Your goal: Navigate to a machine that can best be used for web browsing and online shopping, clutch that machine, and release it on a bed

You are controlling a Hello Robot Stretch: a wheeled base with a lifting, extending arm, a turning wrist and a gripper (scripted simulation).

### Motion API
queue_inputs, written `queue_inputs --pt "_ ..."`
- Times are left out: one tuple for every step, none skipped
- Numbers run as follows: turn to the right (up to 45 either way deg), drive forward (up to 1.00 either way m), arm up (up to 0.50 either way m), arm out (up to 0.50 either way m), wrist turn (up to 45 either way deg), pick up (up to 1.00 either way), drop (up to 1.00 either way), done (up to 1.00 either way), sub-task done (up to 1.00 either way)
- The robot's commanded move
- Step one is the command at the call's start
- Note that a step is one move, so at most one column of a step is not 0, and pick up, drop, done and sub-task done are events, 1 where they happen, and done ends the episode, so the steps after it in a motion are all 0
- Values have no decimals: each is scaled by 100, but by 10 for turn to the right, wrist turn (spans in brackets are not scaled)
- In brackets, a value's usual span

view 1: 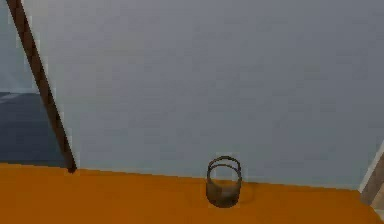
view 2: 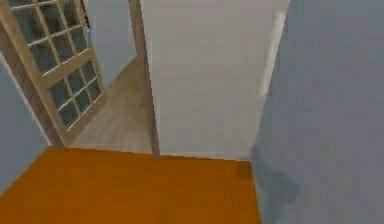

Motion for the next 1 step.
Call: queue_inputs --pt "0 10 0 0 0 0 0 0 0"
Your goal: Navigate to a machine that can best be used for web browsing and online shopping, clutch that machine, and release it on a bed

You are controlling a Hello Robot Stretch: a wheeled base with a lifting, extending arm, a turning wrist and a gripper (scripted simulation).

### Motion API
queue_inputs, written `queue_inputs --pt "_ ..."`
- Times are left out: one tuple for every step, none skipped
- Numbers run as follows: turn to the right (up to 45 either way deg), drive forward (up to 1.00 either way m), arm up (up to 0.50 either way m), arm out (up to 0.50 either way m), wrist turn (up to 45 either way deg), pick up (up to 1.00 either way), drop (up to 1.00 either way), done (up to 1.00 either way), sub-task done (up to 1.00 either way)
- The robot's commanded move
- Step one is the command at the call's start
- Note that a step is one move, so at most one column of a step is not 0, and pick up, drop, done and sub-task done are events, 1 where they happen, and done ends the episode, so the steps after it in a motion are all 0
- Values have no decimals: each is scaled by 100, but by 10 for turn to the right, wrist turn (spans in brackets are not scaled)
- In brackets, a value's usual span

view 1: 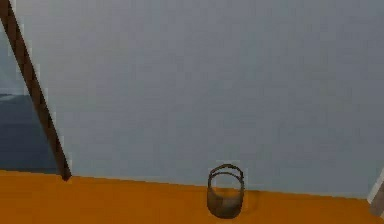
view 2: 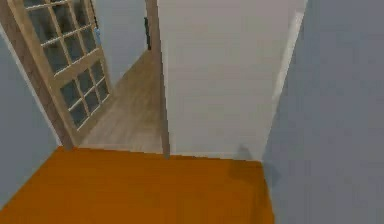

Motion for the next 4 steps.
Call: queue_inputs --pt "450 0 0 0 0 0 0 0 0" --pt "90 0 0 0 0 0 0 0 0" --pt "0 100 0 0 0 0 0 0 0" --pt "0 20 0 0 0 0 0 0 0"
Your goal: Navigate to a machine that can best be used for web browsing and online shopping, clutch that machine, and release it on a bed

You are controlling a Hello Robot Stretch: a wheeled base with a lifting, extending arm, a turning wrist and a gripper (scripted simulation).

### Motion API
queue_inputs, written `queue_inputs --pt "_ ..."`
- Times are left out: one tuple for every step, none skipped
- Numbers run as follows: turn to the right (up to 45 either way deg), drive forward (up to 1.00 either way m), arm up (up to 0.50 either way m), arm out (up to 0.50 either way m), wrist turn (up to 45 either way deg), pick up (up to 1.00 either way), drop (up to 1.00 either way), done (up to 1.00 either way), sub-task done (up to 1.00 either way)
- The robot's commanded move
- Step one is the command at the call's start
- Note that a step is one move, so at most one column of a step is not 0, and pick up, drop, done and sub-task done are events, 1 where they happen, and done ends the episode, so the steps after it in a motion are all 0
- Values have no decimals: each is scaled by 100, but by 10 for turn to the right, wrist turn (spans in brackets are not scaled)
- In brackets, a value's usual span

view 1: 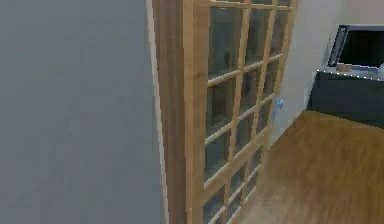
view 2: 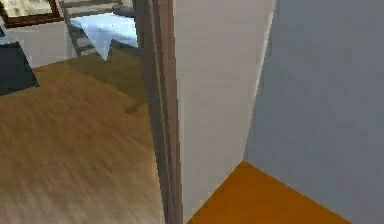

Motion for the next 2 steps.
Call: queue_inputs --pt "300 0 0 0 0 0 0 0 0" --pt "0 75 0 0 0 0 0 0 0"
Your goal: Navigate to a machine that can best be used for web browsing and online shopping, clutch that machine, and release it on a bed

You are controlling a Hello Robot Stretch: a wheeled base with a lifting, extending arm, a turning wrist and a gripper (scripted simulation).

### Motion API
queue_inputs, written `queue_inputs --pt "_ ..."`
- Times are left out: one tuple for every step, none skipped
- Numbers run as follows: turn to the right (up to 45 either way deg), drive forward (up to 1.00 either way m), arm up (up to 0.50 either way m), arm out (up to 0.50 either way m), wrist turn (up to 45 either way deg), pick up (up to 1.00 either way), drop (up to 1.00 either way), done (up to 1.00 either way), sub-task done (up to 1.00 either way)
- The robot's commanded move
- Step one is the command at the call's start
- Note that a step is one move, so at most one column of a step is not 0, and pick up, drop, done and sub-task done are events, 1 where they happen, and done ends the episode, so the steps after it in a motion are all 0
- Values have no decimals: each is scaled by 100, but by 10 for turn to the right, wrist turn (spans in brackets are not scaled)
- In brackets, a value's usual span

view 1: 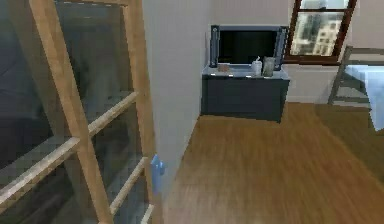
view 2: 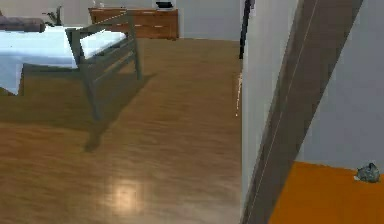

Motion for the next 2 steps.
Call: queue_inputs --pt "450 0 0 0 0 0 0 0 0" --pt "330 0 0 0 0 0 0 0 0"
